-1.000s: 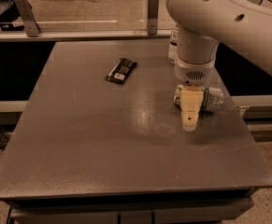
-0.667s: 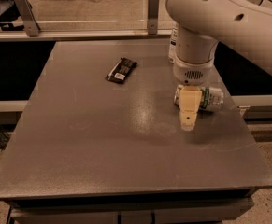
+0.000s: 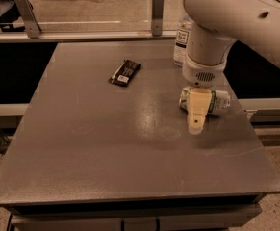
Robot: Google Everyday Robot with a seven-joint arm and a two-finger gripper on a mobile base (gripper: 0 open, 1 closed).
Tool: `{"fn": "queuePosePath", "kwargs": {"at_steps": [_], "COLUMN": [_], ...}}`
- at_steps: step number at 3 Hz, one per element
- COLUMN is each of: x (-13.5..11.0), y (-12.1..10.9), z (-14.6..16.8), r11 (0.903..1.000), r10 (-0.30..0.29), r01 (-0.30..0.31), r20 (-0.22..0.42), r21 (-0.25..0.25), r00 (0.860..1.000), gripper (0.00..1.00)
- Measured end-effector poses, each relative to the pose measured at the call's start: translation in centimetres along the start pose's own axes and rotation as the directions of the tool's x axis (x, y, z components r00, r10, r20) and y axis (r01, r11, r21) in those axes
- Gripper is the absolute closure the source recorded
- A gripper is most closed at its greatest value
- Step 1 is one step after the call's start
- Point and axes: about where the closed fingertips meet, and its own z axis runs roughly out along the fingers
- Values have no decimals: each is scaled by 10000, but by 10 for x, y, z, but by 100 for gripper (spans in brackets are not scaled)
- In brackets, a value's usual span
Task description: Pick 7up can
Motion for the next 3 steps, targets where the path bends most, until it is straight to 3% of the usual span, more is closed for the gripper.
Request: {"fn": "queuePosePath", "kwargs": {"at_steps": [1, 3], "x": [0, 0], "y": [-1, -1], "z": [0, -1], "r11": [10000, 9999], "r10": [10, 15], "r01": [-10, -15], "r20": [11, 46], "r21": [46, 144], "r00": [10000, 10000], "gripper": [18, 65]}}
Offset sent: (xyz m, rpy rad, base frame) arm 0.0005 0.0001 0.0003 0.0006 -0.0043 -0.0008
